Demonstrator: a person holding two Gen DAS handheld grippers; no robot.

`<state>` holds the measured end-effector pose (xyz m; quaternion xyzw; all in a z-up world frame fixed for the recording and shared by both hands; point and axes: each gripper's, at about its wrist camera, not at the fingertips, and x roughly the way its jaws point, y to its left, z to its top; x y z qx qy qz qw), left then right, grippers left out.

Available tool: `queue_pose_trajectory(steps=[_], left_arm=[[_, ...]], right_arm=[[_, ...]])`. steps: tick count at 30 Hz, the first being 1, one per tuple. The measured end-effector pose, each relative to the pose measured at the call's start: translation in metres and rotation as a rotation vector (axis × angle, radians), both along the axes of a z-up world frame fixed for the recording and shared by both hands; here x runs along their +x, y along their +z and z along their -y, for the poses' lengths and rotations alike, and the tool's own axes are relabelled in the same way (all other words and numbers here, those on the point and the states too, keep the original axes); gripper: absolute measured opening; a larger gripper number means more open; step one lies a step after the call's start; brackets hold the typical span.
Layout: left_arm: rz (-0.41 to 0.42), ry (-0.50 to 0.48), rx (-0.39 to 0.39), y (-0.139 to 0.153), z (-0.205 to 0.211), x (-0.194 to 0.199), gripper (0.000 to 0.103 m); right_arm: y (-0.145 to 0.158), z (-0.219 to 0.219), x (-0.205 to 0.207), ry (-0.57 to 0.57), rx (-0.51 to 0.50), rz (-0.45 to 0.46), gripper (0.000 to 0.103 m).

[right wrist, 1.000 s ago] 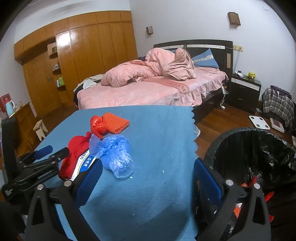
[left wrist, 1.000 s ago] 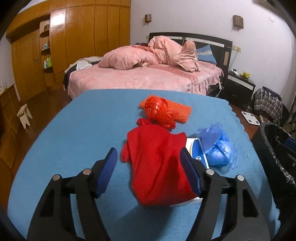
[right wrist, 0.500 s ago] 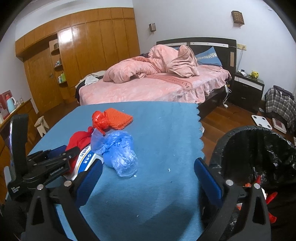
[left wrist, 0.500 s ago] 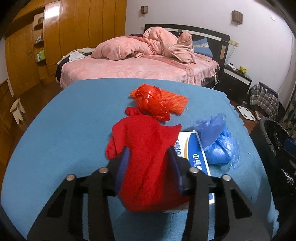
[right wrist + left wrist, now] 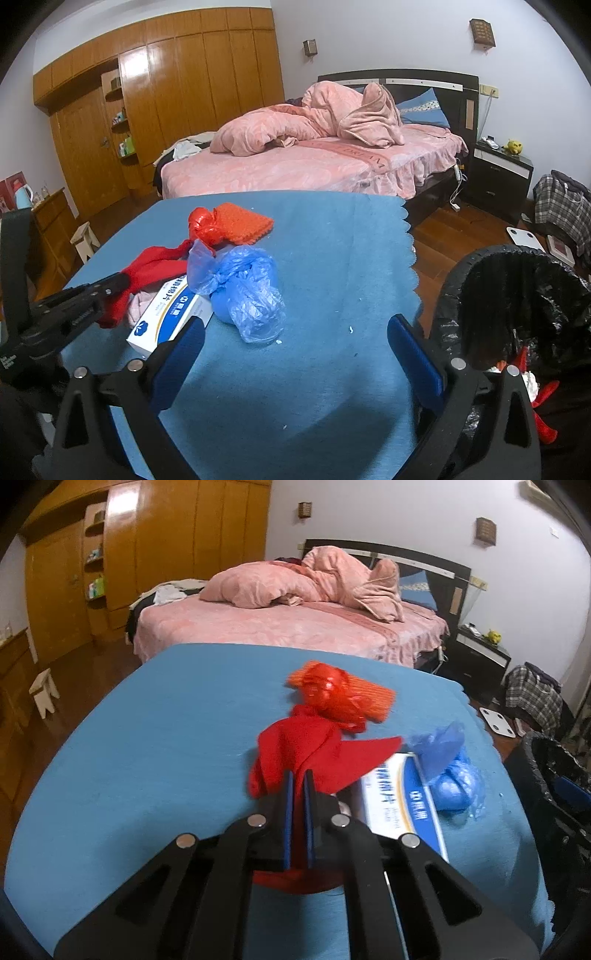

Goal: Collect trash
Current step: 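Grasp the blue plastic bag with the right tool while the left tool holds the red cloth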

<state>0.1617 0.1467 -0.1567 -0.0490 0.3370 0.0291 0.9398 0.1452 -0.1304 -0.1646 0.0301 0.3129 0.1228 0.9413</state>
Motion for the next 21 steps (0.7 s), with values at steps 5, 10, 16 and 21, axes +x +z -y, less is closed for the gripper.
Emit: queue_pose_trajectory(steps=[5, 10, 16, 21], left_arm=[[-0.005, 0.064, 0.042, 0.003, -0.015, 0.0, 0.005], [-0.013, 0.073, 0.021, 0.005, -0.026, 0.0, 0.008], [-0.03, 0.063, -0.009, -0.001, -0.029, 0.005, 0.035], [-0.068, 0.071, -0.036, -0.008, -0.035, 0.015, 0.036]], right_arm=[[-0.001, -0.003, -0.002, 0.007, -0.005, -0.001, 0.097], [-0.001, -0.004, 0.0, 0.008, -0.005, -0.004, 0.097], [-0.001, -0.009, 0.007, 0.007, -0.006, -0.004, 0.097], [-0.005, -0.014, 0.024, 0.004, 0.02, -0.027, 0.097]])
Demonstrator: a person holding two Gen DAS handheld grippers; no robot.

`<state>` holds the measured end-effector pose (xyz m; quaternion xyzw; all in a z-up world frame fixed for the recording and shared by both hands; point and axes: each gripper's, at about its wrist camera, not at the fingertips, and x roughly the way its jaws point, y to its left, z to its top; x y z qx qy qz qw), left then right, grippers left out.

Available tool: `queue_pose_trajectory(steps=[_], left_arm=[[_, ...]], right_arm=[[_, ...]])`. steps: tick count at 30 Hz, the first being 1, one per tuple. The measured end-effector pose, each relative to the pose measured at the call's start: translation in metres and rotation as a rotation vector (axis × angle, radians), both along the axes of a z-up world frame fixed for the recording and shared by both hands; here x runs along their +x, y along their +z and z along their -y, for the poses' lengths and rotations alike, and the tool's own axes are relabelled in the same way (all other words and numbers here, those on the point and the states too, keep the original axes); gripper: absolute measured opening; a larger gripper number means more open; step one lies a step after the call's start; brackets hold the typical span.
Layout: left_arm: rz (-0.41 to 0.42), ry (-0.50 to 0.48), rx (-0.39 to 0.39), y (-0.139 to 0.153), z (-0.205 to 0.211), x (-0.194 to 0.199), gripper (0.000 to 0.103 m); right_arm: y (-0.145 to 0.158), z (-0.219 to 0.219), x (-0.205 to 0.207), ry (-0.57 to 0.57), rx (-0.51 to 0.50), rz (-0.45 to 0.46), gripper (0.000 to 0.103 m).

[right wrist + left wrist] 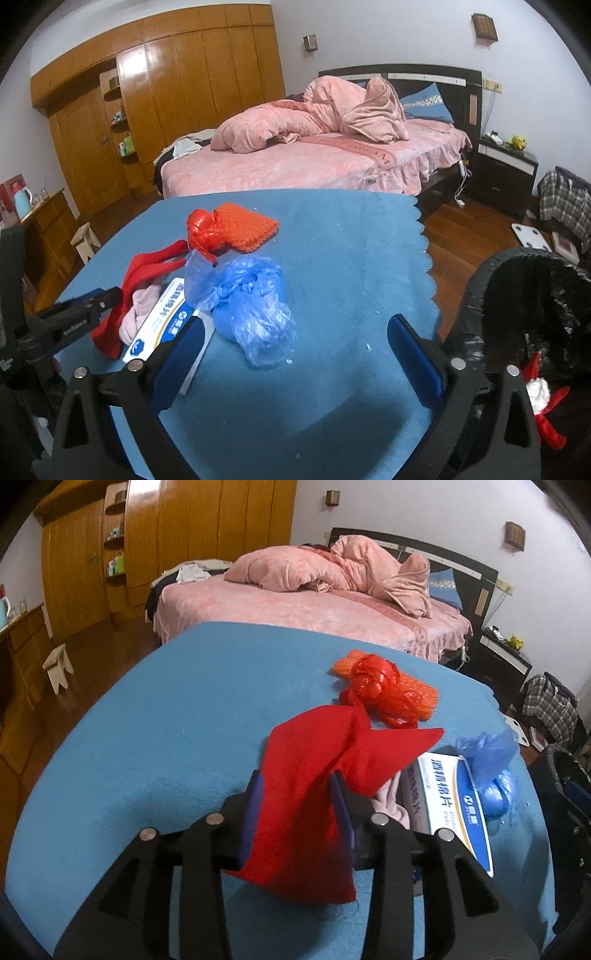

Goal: Collect trash
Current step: 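Grasp the blue plastic bag with the right tool while the left tool holds the red cloth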

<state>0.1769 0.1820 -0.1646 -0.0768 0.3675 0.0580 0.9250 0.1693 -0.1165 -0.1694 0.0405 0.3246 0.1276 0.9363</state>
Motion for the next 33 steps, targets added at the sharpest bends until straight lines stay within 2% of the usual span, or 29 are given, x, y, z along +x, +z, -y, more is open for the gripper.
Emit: queue_pose_trajectory(steps=[1, 3, 6, 12, 14, 17, 19, 20, 22, 24, 33], left_arm=[[-0.007, -0.005, -0.004, -0.001, 0.0, 0.002, 0.035], [-0.013, -0.011, -0.002, -0.003, 0.0, 0.004, 0.024], [-0.027, -0.014, -0.002, -0.006, -0.001, 0.005, 0.017], [-0.049, 0.002, -0.023, -0.011, -0.005, 0.007, 0.016], [-0.057, 0.002, -0.027, -0.012, -0.005, 0.009, 0.016], [-0.063, -0.003, -0.021, -0.013, -0.003, 0.01, 0.016], [-0.06, -0.009, -0.017, -0.012, -0.001, 0.01, 0.015], [-0.058, -0.012, -0.016, -0.012, -0.001, 0.01, 0.01], [-0.053, -0.018, -0.012, -0.011, 0.001, 0.009, 0.005], [-0.045, -0.021, -0.01, -0.01, 0.002, 0.009, 0.0], [0.052, -0.02, 0.018, 0.014, 0.006, -0.009, 0.0]], right_arm=[[-0.001, -0.002, 0.002, 0.001, -0.001, -0.004, 0.097], [-0.004, -0.007, 0.008, 0.012, -0.011, -0.014, 0.097], [-0.013, -0.017, 0.02, 0.029, -0.038, -0.039, 0.096], [-0.021, -0.027, 0.036, 0.054, -0.046, -0.084, 0.093], [-0.024, -0.032, 0.041, 0.066, -0.054, -0.109, 0.089], [-0.029, -0.037, 0.044, 0.093, -0.054, -0.137, 0.077], [-0.03, -0.039, 0.044, 0.124, -0.046, -0.141, 0.054], [-0.03, -0.04, 0.043, 0.133, -0.044, -0.14, 0.048], [-0.029, -0.041, 0.041, 0.139, -0.04, -0.136, 0.044], [-0.027, -0.039, 0.036, 0.134, -0.025, -0.127, 0.042], [-0.005, -0.021, 0.018, 0.069, 0.017, -0.065, 0.042]])
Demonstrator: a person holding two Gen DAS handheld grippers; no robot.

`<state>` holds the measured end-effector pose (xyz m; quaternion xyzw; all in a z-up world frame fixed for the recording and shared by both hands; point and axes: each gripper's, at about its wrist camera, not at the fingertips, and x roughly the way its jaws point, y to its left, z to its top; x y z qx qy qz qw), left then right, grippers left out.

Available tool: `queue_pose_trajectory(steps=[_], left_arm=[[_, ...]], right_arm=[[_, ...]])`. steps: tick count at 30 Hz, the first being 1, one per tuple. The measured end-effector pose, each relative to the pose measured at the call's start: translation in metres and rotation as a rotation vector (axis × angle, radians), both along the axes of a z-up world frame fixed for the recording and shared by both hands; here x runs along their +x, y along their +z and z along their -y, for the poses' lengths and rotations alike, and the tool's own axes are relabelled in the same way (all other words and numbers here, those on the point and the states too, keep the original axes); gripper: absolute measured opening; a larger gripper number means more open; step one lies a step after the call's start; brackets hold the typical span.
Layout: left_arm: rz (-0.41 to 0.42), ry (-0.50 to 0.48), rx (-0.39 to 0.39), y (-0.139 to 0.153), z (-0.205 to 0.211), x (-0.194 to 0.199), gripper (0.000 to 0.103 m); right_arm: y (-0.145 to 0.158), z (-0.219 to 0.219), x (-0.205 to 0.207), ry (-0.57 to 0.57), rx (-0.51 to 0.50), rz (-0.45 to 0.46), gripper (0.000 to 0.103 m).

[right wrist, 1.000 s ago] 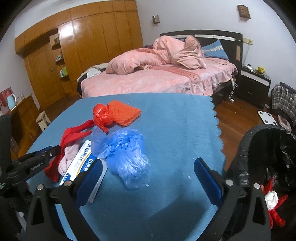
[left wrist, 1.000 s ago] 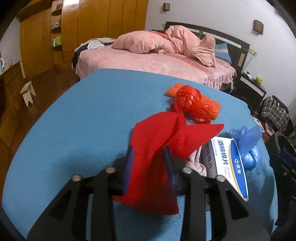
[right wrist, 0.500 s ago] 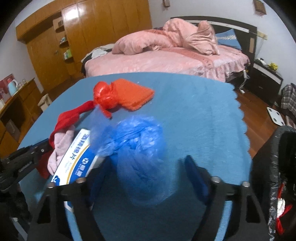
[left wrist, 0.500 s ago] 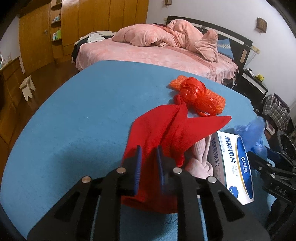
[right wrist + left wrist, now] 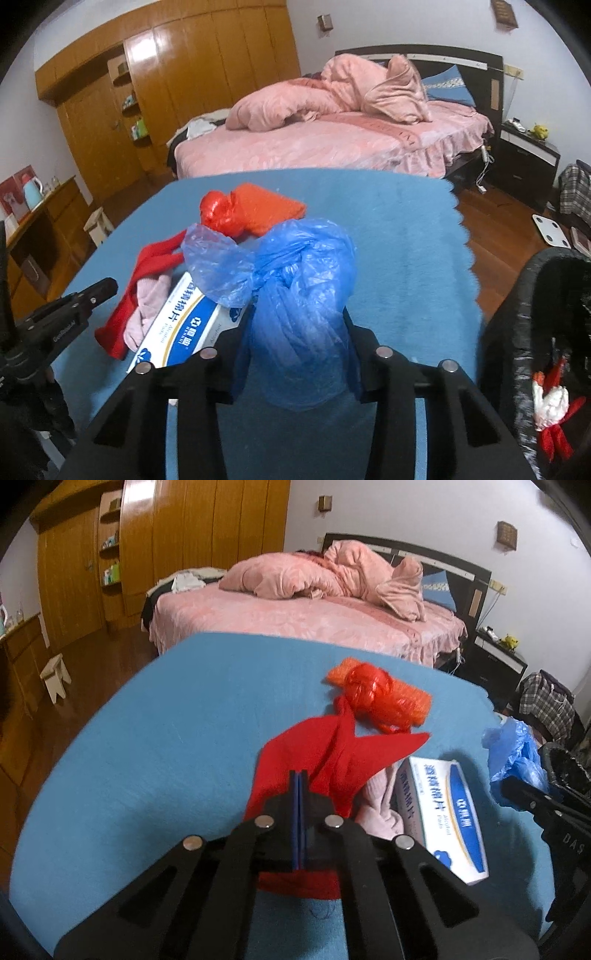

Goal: Collect trash
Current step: 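Grasp the blue plastic bag with the right tool while the left tool holds the red cloth, then carry the red cloth and blue bag over the bin and open both tools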

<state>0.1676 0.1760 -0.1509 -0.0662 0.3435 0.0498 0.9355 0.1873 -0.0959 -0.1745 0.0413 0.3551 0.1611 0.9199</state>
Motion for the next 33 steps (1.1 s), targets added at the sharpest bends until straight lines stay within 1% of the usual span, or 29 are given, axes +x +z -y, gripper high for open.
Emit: queue_pose_trajectory(steps=[7, 10, 13, 14, 16, 17, 18, 20, 21, 23, 27, 29, 30, 31, 33], left_arm=[[0.082, 0.006, -0.009, 0.031, -0.004, -0.014, 0.0], [0.064, -0.002, 0.005, 0.027, -0.002, -0.01, 0.0], [0.022, -0.01, -0.013, 0.016, -0.003, -0.005, 0.001], [0.011, -0.014, -0.018, 0.011, -0.003, -0.003, 0.003], [-0.007, -0.022, -0.012, 0.005, -0.003, 0.0, 0.013], [-0.016, -0.024, -0.007, 0.002, -0.002, 0.002, 0.025], [-0.022, -0.029, -0.011, -0.001, -0.002, 0.005, 0.033], [-0.036, -0.037, -0.013, -0.005, -0.003, 0.009, 0.036], [-0.052, -0.045, -0.018, -0.009, -0.004, 0.012, 0.044], [-0.075, -0.043, -0.015, -0.016, -0.004, 0.015, 0.047], [-0.145, -0.044, -0.021, -0.03, -0.005, 0.024, 0.047], [-0.154, -0.043, -0.023, -0.032, -0.005, 0.025, 0.045], [-0.155, -0.044, -0.023, -0.033, -0.005, 0.025, 0.037], [-0.157, -0.052, -0.026, -0.033, -0.005, 0.025, 0.031], [-0.154, -0.069, -0.023, -0.032, -0.003, 0.025, 0.008]], right_arm=[[0.021, 0.011, -0.01, -0.015, 0.026, 0.049, 0.042], [0.024, 0.01, -0.01, -0.008, 0.017, 0.056, 0.042], [0.02, 0.007, -0.01, -0.002, 0.004, 0.044, 0.042], [0.018, 0.006, -0.009, -0.001, 0.001, 0.037, 0.042], [0.012, 0.006, -0.007, 0.0, -0.004, 0.02, 0.042], [0.01, 0.005, -0.007, 0.0, -0.007, 0.014, 0.042], [0.007, 0.004, -0.005, 0.001, -0.01, 0.007, 0.042], [0.002, 0.003, -0.004, 0.002, -0.013, -0.002, 0.042], [0.0, 0.003, -0.003, 0.003, -0.015, -0.007, 0.042], [-0.004, 0.003, -0.001, 0.006, -0.017, -0.015, 0.042], [-0.01, -0.001, 0.0, 0.012, -0.02, -0.025, 0.042], [-0.011, -0.002, 0.001, 0.015, -0.02, -0.028, 0.042], [-0.012, -0.003, 0.001, 0.018, -0.021, -0.029, 0.042], [-0.012, -0.004, 0.001, 0.019, -0.022, -0.03, 0.042], [-0.013, -0.005, 0.0, 0.021, -0.023, -0.03, 0.042]])
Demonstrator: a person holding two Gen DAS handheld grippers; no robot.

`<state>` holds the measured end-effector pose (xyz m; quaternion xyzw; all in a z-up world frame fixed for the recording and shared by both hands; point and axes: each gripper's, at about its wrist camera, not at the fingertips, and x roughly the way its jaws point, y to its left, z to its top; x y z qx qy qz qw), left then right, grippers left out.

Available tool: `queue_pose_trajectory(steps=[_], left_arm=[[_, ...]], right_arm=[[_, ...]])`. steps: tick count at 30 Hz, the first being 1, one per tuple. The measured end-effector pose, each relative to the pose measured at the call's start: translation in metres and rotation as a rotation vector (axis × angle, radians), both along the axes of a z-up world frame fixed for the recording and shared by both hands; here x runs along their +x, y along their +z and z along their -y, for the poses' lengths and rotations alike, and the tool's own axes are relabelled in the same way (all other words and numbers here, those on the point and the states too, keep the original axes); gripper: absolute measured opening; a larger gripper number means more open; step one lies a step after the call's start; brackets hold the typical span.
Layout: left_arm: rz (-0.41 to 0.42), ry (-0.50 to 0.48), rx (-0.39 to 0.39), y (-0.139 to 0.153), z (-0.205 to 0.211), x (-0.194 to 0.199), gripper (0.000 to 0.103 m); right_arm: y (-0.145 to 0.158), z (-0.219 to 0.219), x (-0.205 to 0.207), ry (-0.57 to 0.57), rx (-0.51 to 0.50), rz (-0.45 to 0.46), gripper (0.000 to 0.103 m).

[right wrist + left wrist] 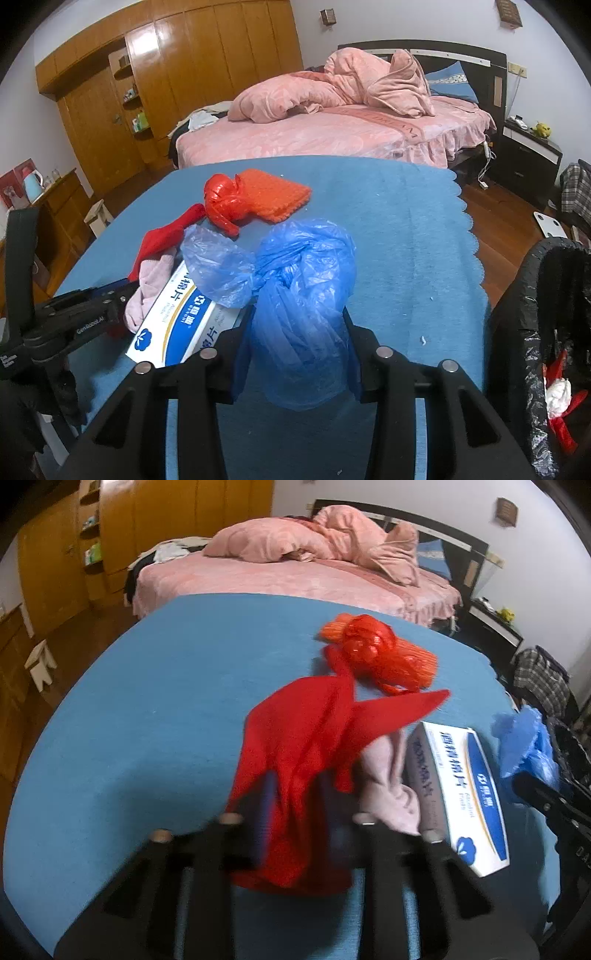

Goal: Collect trash
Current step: 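Carry the red cloth and blue bag over the bin and open both tools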

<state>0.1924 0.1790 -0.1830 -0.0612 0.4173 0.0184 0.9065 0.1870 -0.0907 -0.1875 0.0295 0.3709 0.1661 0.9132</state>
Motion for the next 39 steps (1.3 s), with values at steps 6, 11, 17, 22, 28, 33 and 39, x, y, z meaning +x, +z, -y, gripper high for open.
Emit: queue_pose_trajectory(steps=[6, 11, 17, 22, 28, 33, 39], left_arm=[[0.106, 0.019, -0.024, 0.015, -0.004, -0.016, 0.006], [0.187, 0.038, -0.039, 0.043, -0.007, -0.027, 0.006], [0.272, 0.022, -0.037, 0.081, 0.004, -0.037, 0.006], [0.326, -0.015, -0.046, 0.103, 0.02, -0.047, 0.006], [0.366, -0.087, -0.057, 0.124, 0.054, -0.055, 0.006], [0.394, -0.143, -0.06, 0.137, 0.082, -0.058, 0.006], [0.409, -0.207, -0.067, 0.143, 0.117, -0.063, 0.006]], right_arm=[[0.005, 0.003, -0.003, -0.006, 0.002, 0.014, 0.042], [0.016, 0.008, -0.008, -0.015, 0.019, 0.042, 0.042], [0.039, 0.013, -0.015, -0.018, 0.047, 0.092, 0.042], [0.06, 0.022, -0.022, -0.026, 0.067, 0.134, 0.042], [0.08, 0.037, -0.034, -0.045, 0.085, 0.168, 0.042], [0.094, 0.056, -0.046, -0.075, 0.094, 0.19, 0.042], [0.105, 0.08, -0.061, -0.121, 0.093, 0.218, 0.042]])
